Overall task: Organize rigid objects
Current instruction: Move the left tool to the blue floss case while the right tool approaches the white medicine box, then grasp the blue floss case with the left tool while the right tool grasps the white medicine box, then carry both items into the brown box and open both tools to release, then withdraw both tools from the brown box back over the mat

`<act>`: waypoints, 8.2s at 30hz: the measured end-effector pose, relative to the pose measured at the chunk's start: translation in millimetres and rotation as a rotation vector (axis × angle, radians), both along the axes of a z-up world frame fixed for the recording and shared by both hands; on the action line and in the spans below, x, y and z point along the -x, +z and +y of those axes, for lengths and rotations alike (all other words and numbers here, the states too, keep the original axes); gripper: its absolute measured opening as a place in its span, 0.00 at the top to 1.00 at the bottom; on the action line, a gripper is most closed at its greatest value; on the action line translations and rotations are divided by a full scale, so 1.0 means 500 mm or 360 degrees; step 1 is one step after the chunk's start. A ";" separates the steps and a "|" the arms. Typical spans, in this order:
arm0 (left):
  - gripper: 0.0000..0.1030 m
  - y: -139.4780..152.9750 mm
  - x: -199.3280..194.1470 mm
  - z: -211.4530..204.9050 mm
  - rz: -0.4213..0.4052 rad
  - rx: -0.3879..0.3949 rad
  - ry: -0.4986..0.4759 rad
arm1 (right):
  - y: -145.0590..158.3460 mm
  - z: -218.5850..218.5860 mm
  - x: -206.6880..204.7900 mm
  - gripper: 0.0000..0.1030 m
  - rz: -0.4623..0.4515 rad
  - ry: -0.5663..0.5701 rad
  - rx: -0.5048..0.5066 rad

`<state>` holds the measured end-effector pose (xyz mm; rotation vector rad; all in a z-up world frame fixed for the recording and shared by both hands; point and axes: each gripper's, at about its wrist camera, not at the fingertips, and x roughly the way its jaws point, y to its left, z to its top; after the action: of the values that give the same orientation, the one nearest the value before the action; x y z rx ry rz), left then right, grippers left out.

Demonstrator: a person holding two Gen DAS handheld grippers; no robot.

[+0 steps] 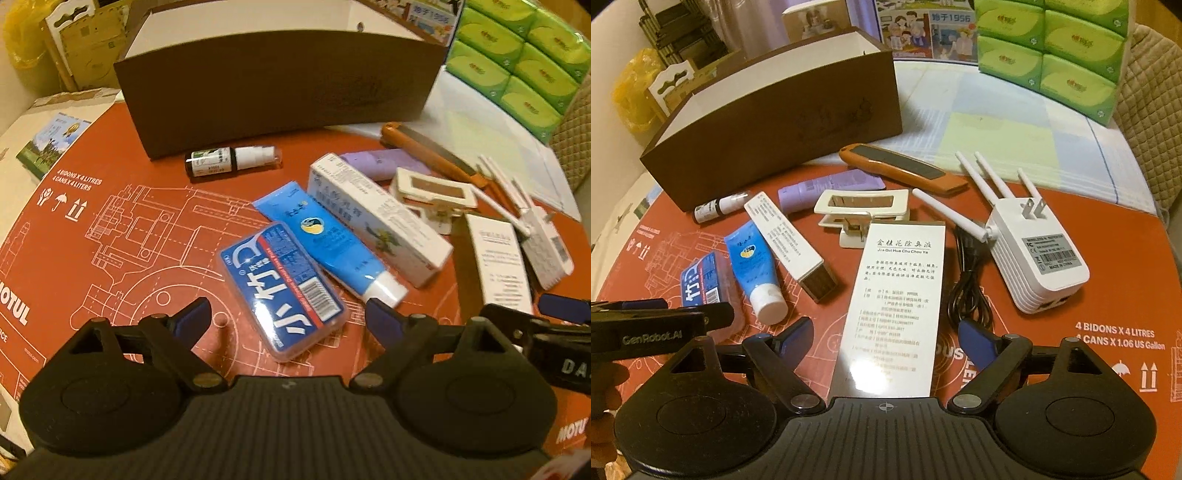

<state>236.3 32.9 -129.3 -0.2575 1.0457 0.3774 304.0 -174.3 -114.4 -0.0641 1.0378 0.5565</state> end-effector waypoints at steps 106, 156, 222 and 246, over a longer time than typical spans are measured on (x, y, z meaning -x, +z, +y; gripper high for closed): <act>0.49 0.254 -0.118 0.158 -0.0235 -0.0148 -0.0250 | 0.212 0.214 -0.112 0.45 -0.0386 0.0424 -0.0175; 0.38 0.061 -0.461 0.354 0.0084 0.0088 -0.0079 | 0.036 0.464 -0.511 0.37 -0.0078 0.0520 0.0052; 0.39 0.196 -0.005 0.172 -0.0261 0.0002 -0.0333 | 0.167 0.127 -0.039 0.35 -0.0125 0.0232 -0.0378; 0.39 0.126 0.000 0.165 -0.0226 0.0013 -0.0452 | 0.080 0.170 -0.010 0.44 -0.0113 0.0337 -0.0167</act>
<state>236.3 115.5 -66.2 -0.1378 0.9281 0.0973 309.1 -89.5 -74.5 -0.1011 0.9367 0.7946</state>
